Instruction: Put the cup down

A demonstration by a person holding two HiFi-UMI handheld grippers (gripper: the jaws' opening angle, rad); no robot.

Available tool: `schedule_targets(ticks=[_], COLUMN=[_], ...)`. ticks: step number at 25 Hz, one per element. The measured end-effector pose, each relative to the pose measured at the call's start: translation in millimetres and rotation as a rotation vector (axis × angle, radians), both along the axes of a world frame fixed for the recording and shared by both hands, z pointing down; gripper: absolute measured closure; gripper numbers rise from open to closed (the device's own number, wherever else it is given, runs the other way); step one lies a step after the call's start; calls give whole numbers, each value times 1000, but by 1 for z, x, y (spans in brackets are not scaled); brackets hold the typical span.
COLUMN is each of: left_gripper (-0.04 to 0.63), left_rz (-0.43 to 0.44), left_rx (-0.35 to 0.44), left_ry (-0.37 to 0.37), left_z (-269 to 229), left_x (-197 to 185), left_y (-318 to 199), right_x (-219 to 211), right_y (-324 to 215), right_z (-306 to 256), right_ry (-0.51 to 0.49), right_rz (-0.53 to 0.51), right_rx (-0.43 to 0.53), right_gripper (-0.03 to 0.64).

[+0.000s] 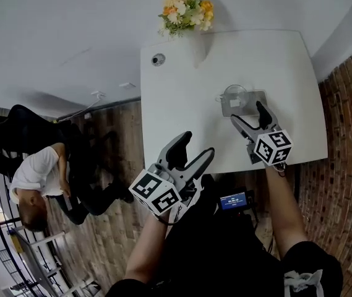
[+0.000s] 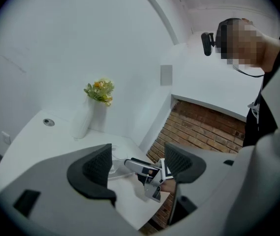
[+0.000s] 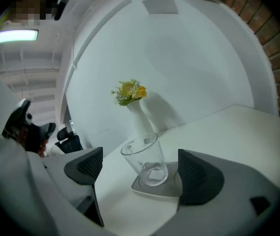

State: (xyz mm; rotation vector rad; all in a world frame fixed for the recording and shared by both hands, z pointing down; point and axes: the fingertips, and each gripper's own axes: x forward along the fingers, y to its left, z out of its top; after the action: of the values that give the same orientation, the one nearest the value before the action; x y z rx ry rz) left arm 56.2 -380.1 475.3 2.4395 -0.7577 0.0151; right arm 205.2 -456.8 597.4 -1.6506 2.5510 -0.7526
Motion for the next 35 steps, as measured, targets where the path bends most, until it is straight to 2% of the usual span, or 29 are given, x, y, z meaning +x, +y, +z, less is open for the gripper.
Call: schedule_targets(ticks=[4, 7, 9, 10, 13, 16, 20, 22, 25, 30, 33, 35], left_gripper=[268, 330, 398, 437, 573, 588, 588, 588, 588, 589, 588, 588], left_rz=[13, 31, 33, 32, 36, 68, 121, 140, 149, 139, 139, 145], left_rx=[26, 66, 90, 96, 106, 118, 158, 182, 195, 206, 207, 199], left_ry=[18, 32, 44, 57, 117, 149, 150, 120, 55, 13, -24, -23], left_z=[-7, -16, -22, -25, -34, -40, -43, -42, -34, -31, -29, -29], left_x=[-1, 4, 4, 4, 4, 7, 13, 15, 15, 11, 10, 12], left_y=[7, 11, 13, 15, 19, 24, 33, 38, 40, 35, 31, 33], right_x=[2, 4, -4, -9, -23, -30, -30, -33, -40, -47, -50, -50], right_y=[25, 43, 57, 65, 86, 102, 116, 122, 127, 121, 117, 116], right_z=[-26, -59, -81, -92, -120, -141, -157, -157, -151, -143, -144, -142], right_ry=[-201, -296, -297, -281, -246, -251, -260, -229, -132, 88, 163, 196], right_rz=[8, 1, -25, -39, -89, -114, -123, -130, -138, -140, -138, -132], right_rx=[-6, 35, 65, 80, 113, 137, 155, 154, 145, 147, 152, 148], right_gripper=[131, 168, 226, 279, 379, 475, 571, 581, 589, 601, 601, 601])
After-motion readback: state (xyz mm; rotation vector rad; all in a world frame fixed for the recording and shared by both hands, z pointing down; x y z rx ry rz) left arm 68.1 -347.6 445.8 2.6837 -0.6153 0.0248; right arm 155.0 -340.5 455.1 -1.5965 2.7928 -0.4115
